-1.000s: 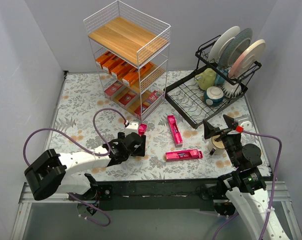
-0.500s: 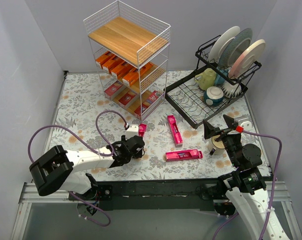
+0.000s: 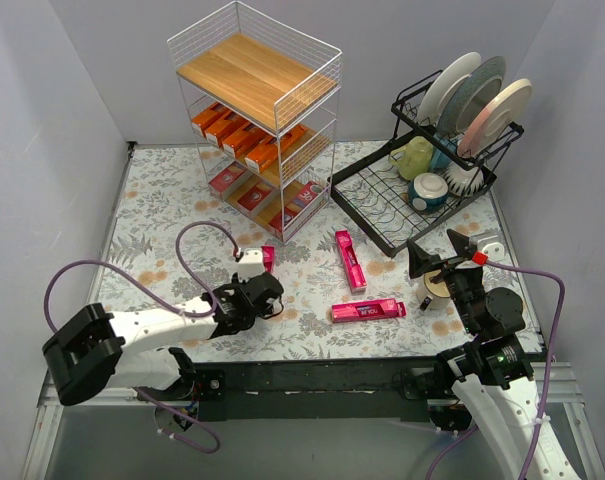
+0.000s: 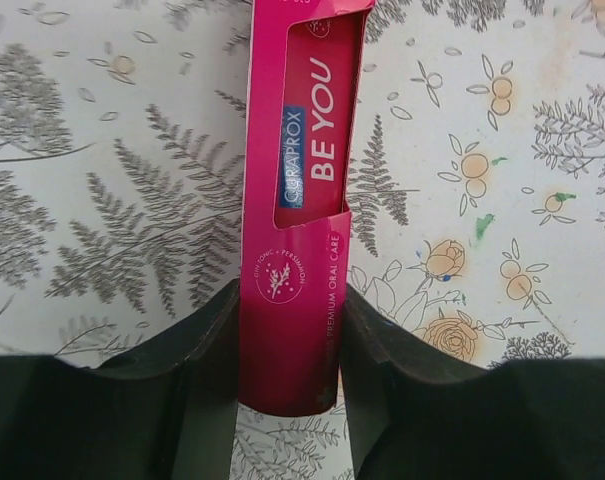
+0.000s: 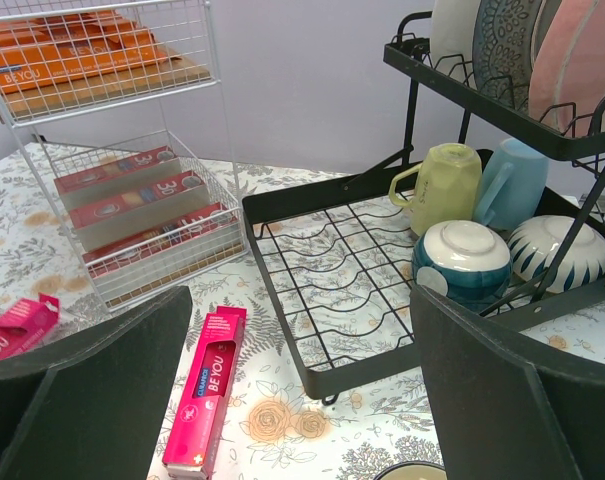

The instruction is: Place and organize the toothpastes onto the shelf

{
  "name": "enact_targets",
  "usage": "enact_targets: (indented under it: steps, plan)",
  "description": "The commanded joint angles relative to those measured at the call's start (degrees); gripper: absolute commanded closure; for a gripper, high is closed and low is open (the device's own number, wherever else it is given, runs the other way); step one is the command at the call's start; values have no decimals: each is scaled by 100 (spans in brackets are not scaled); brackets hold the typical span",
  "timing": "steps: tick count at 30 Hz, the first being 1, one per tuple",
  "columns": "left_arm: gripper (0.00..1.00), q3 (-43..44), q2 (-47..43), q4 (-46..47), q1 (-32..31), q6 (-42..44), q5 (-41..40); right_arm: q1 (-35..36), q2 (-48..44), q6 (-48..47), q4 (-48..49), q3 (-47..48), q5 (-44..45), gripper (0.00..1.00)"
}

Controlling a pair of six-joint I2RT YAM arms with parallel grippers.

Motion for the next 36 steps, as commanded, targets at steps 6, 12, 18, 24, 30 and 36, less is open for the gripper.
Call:
enact_targets:
  steps: [6,12,18,24,30,36]
  plan:
    - [72,1073,-1334,-1525,704,50,-1171,32,3,-28,272,70,-11,2]
    - [71,2032,-1853,-1324,2119,1823,-494,32,-41,-81,228,105,50,2]
    - [69,4184,-1029,-1314,3402,3363,885,23,-15,-195,132,175,182,1]
    - [68,7338,594,-1700,3871,4296,1982,32,-59,-169,114,114,252,1]
    - [68,9483,2012,-1956,4011,4912,3021,32,20,-160,88,114,199,1]
    - [66,10356,2901,-1728,4424,5097,3935,32,38,-99,-18,88,270,1]
